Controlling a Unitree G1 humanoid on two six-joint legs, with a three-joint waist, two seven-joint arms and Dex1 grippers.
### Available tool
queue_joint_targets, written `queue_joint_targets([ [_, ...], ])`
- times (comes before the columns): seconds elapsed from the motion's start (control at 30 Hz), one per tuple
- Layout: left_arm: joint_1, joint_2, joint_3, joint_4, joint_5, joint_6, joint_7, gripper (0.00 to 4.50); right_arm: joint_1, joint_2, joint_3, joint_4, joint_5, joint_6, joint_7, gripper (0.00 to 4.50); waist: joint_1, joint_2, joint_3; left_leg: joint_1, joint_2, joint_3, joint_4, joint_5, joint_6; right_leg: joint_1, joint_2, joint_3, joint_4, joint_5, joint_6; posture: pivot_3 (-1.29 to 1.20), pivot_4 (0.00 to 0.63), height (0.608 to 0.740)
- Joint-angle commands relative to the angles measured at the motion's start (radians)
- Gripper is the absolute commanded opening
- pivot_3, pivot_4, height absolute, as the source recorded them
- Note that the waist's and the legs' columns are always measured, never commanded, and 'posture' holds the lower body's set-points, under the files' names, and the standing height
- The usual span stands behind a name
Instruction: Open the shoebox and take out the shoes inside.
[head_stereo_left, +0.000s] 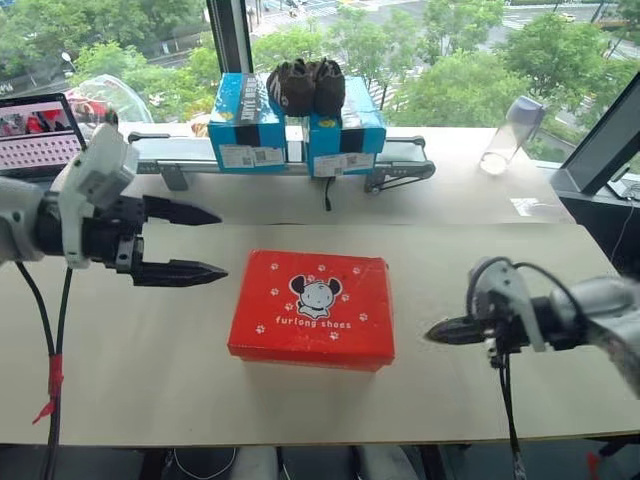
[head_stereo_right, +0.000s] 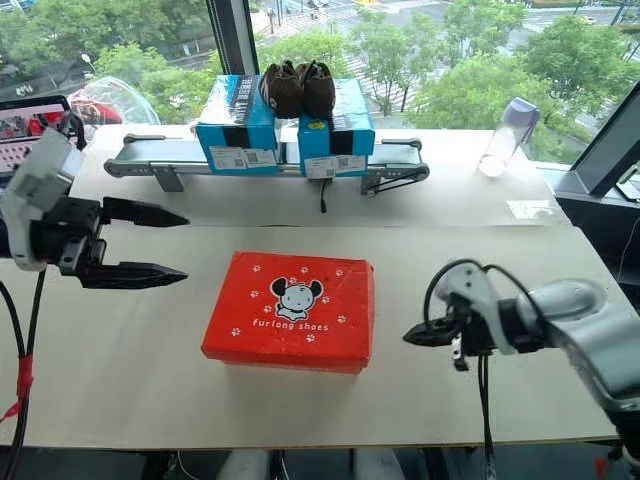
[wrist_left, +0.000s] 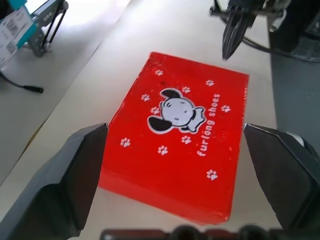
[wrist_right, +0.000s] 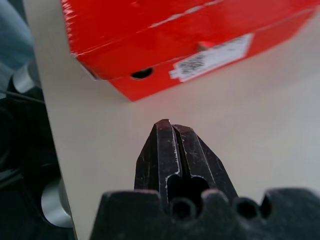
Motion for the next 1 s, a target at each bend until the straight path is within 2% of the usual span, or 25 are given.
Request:
queue_joint_targets([
  [0.03,-0.045,0.039,-0.006,-0.017,-0.02,0.028,-0.041,4.43,0.01,0.011,0.055,-0.011,-0.051,-0.059,-0.014,0.0,0.0,0.0,0.0,0.0,0.0,0.0,0.0,0.0,0.0,0.0,0.0,0.0,0.0,0.0,0.0,0.0,0.15,0.74],
  [0.23,-0.027,0.08,0.009,-0.02,-0.01,0.035,-0.084,4.43,-0.042,0.104,0.09,0.057,-0.042,-0.096,-0.01,0.0,-0.002,-0.001,0.0,0.0,0.001,0.0,0.001,0.0,0.0,0.0,0.001,0.0,0.0,0.0,0.0,0.0,0.15,0.74],
  [0.5,0.081,0.137,0.06,-0.019,0.005,0.028,-0.133,4.43,-0.116,0.164,-0.029,0.062,0.192,0.039,0.03,0.0,-0.001,-0.002,0.001,0.0,0.001,0.0,0.001,0.0,0.0,0.0,0.001,0.0,0.001,0.0,0.0,0.0,0.15,0.74],
  [0.6,0.126,0.167,0.111,-0.018,-0.025,0.055,-0.169,4.43,-0.164,0.185,-0.078,0.079,0.298,0.103,0.024,0.0,-0.002,-0.002,0.001,0.0,0.001,0.0,0.001,0.0,0.0,0.0,0.0,0.0,0.001,0.0,0.0,0.0,0.15,0.74],
  [0.73,0.201,0.212,0.24,-0.053,-0.104,0.126,-0.273,4.43,-0.268,0.236,-0.111,0.139,0.381,0.158,-0.011,0.0,-0.006,-0.002,0.002,0.001,0.002,0.0,0.001,0.0,0.0,0.0,0.001,0.0,0.002,0.0,-0.001,0.0,0.15,0.74],
  [0.8,0.185,0.21,0.284,-0.048,-0.156,0.174,-0.241,4.43,-0.329,0.276,-0.113,0.186,0.378,0.148,-0.036,0.0,-0.004,-0.002,0.002,0.001,0.002,0.0,0.001,0.0,0.0,0.0,0.001,0.0,0.002,0.0,-0.001,0.0,0.15,0.74],
  [1.0,0.199,0.205,0.426,-0.085,-0.267,0.3,-0.173,4.43,-0.557,0.416,-0.032,0.489,0.163,-0.005,-0.137,0.0,-0.006,-0.002,0.003,0.002,0.002,0.0,0.002,0.0,0.0,0.0,0.002,0.0,0.004,0.0,-0.001,0.0,0.15,0.74],
])
